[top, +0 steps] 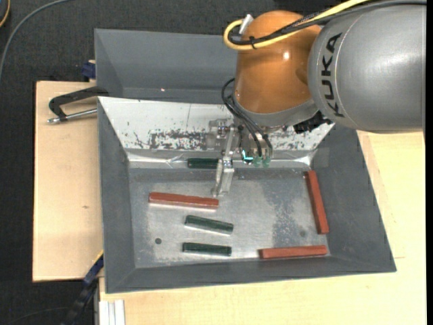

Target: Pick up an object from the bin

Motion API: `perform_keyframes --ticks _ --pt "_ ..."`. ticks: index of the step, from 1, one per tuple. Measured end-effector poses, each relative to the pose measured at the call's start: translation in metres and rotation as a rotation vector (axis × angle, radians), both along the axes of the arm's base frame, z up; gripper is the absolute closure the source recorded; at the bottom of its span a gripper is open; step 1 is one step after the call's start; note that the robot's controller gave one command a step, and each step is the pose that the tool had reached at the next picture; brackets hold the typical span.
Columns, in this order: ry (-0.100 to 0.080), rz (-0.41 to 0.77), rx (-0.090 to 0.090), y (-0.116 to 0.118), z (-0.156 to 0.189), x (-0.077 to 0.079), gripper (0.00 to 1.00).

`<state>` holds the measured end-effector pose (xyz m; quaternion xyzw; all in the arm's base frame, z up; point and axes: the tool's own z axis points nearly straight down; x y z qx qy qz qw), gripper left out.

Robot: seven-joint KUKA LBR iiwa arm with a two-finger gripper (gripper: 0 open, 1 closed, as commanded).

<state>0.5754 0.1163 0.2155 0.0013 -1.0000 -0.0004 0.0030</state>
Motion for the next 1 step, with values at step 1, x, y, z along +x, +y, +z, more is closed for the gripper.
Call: perform_keyframes --ticks 1 --pt "0.002 0.068 0.0 0.022 -0.1496 -0.0311 0.0"
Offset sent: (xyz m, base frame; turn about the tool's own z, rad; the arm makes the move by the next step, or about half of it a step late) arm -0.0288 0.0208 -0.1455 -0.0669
